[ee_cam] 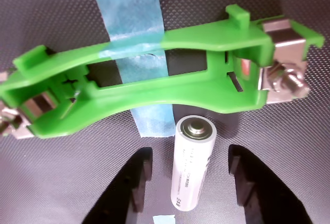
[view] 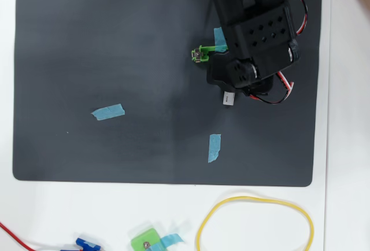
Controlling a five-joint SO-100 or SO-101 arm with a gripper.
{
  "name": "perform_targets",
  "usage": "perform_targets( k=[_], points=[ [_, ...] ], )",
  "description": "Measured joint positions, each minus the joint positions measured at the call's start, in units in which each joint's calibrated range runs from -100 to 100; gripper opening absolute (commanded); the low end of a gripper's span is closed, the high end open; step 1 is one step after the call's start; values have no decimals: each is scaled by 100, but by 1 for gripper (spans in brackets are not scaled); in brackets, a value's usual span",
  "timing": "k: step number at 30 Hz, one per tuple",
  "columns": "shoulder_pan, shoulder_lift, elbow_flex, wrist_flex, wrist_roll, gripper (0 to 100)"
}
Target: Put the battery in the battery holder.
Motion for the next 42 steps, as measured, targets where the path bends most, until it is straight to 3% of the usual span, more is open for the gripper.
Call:
perform_targets(
  k=[18,25,42],
  points=[
    [0,323,-236,9,0,14],
    [0,331,-236,-43,0,0],
    [258,348,-236,-60,-109,0]
  ],
)
